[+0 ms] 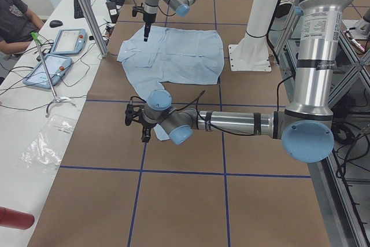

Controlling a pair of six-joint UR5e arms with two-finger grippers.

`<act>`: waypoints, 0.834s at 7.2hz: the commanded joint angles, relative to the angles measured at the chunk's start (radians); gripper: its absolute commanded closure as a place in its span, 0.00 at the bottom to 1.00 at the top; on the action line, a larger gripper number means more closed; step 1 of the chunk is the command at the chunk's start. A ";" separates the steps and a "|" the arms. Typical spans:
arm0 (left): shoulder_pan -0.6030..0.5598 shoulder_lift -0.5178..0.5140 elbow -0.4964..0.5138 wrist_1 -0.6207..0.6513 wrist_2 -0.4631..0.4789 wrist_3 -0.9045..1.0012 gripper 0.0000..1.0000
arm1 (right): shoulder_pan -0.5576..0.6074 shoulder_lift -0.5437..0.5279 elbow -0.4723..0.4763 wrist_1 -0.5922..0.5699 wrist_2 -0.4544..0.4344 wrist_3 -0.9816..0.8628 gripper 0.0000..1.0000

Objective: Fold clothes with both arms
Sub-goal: 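Release the sleeve below the collar while the left gripper approaches the other cuff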

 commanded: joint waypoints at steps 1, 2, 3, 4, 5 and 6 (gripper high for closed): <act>0.184 0.137 -0.131 -0.032 0.222 -0.241 0.00 | 0.042 -0.120 0.139 -0.059 0.039 -0.056 0.00; 0.243 0.147 -0.134 -0.027 0.269 -0.311 0.01 | 0.053 -0.154 0.177 -0.060 0.061 -0.075 0.00; 0.299 0.147 -0.133 -0.012 0.330 -0.328 0.14 | 0.053 -0.172 0.204 -0.062 0.062 -0.075 0.00; 0.311 0.146 -0.127 0.003 0.336 -0.339 0.17 | 0.055 -0.173 0.204 -0.062 0.062 -0.075 0.00; 0.314 0.133 -0.093 0.003 0.347 -0.339 0.19 | 0.055 -0.174 0.202 -0.060 0.061 -0.077 0.00; 0.314 0.133 -0.082 0.003 0.367 -0.336 0.24 | 0.053 -0.173 0.204 -0.060 0.059 -0.077 0.00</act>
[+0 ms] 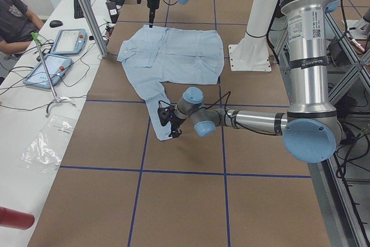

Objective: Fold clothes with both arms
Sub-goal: 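Release the sleeve below the collar while the left gripper approaches the other cuff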

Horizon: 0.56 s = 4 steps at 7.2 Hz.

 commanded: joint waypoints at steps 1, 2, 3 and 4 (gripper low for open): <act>0.005 -0.005 0.027 0.002 0.025 0.005 0.25 | -0.002 0.001 0.002 0.000 -0.003 0.001 0.00; 0.005 -0.016 0.054 0.001 0.036 0.010 0.25 | -0.001 -0.001 0.001 0.000 -0.004 0.001 0.00; 0.005 -0.046 0.082 0.002 0.045 0.012 0.25 | -0.001 -0.001 0.001 0.000 -0.004 0.001 0.00; 0.005 -0.059 0.096 0.001 0.047 0.041 0.26 | -0.002 0.001 0.002 0.000 -0.004 0.001 0.00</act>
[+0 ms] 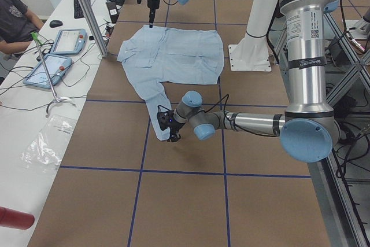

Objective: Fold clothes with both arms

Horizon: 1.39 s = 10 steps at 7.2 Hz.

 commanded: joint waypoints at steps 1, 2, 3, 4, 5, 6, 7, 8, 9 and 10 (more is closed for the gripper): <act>0.000 -0.018 0.023 0.001 0.038 0.050 0.27 | -0.001 0.000 0.001 0.000 0.001 0.000 0.00; 0.000 -0.014 0.031 0.001 0.067 0.079 0.29 | -0.001 -0.002 0.001 0.000 0.000 0.000 0.00; 0.000 -0.016 0.034 0.001 0.069 0.081 0.33 | -0.001 -0.002 0.001 0.000 -0.002 0.002 0.00; 0.000 -0.014 0.032 0.001 0.069 0.079 0.37 | -0.001 -0.002 0.004 0.000 -0.002 0.002 0.00; 0.000 -0.016 0.032 0.002 0.069 0.081 0.37 | -0.001 -0.004 0.006 0.000 -0.003 0.002 0.00; 0.002 -0.018 0.031 0.002 0.069 0.081 0.37 | 0.000 -0.004 0.006 0.000 -0.003 0.002 0.00; 0.002 -0.019 0.029 0.001 0.069 0.081 0.37 | 0.000 -0.005 0.006 0.000 -0.003 0.002 0.00; 0.003 -0.019 0.029 0.001 0.081 0.086 0.38 | 0.000 -0.013 0.007 0.002 -0.002 0.002 0.00; 0.006 -0.016 0.029 0.001 0.092 0.155 0.38 | 0.000 -0.014 0.006 0.002 -0.002 0.000 0.00; 0.006 -0.018 0.029 0.001 0.092 0.176 0.39 | 0.000 -0.019 0.007 0.003 -0.002 0.000 0.00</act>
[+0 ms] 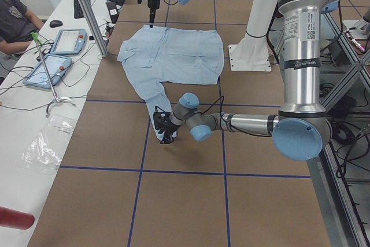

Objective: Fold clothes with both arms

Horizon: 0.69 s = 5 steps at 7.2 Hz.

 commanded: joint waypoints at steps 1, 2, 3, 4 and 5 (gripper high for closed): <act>0.007 0.000 0.000 0.001 0.005 0.040 0.40 | 0.000 -0.007 -0.001 0.003 0.002 -0.001 0.00; 0.026 -0.002 0.000 0.001 0.005 0.040 0.41 | 0.000 -0.007 0.001 0.003 0.002 -0.001 0.00; 0.032 -0.002 0.000 0.001 0.005 0.040 0.41 | 0.000 -0.007 0.002 0.001 0.002 -0.001 0.00; 0.035 -0.002 0.000 0.001 0.005 0.040 0.42 | 0.000 -0.007 0.002 0.003 0.002 -0.001 0.00; 0.035 -0.002 0.000 0.001 0.005 0.040 0.43 | 0.000 -0.008 0.002 0.003 0.002 -0.001 0.00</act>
